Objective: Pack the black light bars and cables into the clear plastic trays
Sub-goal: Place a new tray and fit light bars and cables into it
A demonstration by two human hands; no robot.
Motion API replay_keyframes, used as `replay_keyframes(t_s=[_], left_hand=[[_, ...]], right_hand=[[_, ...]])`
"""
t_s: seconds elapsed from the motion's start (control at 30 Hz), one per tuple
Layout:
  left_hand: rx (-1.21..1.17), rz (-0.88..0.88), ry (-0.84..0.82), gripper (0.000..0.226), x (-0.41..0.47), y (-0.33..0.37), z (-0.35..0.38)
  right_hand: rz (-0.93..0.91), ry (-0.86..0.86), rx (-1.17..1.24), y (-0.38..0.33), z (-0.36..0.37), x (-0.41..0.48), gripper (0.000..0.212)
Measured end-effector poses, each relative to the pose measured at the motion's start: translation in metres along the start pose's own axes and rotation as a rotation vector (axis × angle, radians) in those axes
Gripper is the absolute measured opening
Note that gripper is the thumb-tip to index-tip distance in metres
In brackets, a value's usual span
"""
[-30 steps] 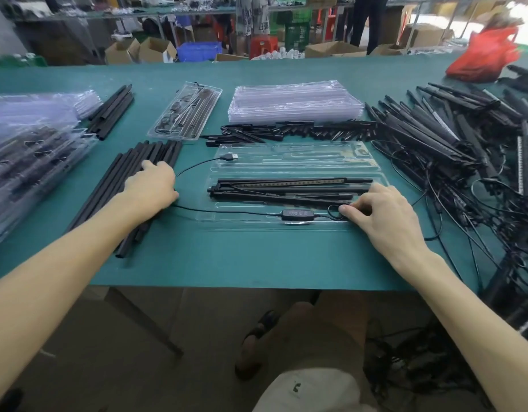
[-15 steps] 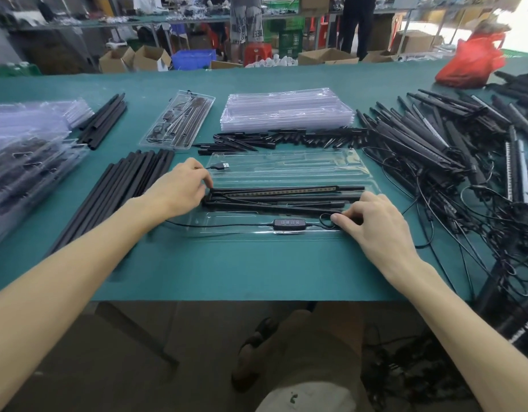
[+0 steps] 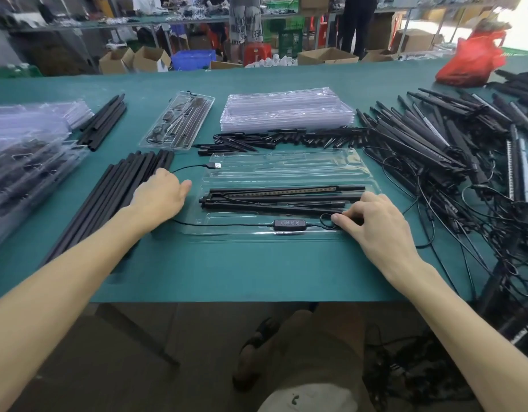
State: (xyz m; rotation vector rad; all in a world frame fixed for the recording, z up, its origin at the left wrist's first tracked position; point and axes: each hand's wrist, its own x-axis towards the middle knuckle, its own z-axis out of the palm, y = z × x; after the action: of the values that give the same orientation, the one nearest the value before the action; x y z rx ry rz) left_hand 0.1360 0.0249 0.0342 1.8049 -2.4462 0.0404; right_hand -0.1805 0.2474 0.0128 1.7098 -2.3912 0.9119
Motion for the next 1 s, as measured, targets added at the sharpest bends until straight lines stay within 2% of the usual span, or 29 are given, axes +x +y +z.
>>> replay_keyframes(t_s=[0.1,0.27,0.43,0.5,0.57,0.7,0.93,1.0], left_hand=[[-0.008,-0.088,0.074,0.051,0.004,-0.005,0.0],[0.013,-0.187,0.062,0.044,0.009,-0.004,0.003],[-0.051,-0.096,0.209,0.032,0.011,0.009,0.009],[-0.122,-0.042,0.218,0.033,0.016,0.018,0.009],[-0.262,-0.036,0.147,0.038,0.023,0.029,0.01],[-0.696,-0.157,0.014,0.051,0.031,0.048,0.01],[-1.18,-0.434,0.048,0.058,0.046,0.052,0.008],[-1.329,-0.451,0.035,0.057,0.045,0.05,0.005]], right_hand=[[0.0,-0.005,-0.005,0.0,0.0,0.001,0.031],[0.0,-0.003,0.002,0.0,0.0,0.0,0.031],[-0.003,0.004,0.002,0.0,0.0,-0.001,0.03],[-0.006,0.005,0.0,-0.001,0.0,-0.001,0.029],[-0.008,0.004,0.001,-0.001,0.0,-0.001,0.029],[-0.003,-0.007,0.001,-0.002,-0.001,-0.002,0.029],[-0.002,-0.024,-0.006,-0.003,-0.002,-0.002,0.03],[-0.002,-0.023,-0.005,-0.003,-0.002,-0.002,0.03]])
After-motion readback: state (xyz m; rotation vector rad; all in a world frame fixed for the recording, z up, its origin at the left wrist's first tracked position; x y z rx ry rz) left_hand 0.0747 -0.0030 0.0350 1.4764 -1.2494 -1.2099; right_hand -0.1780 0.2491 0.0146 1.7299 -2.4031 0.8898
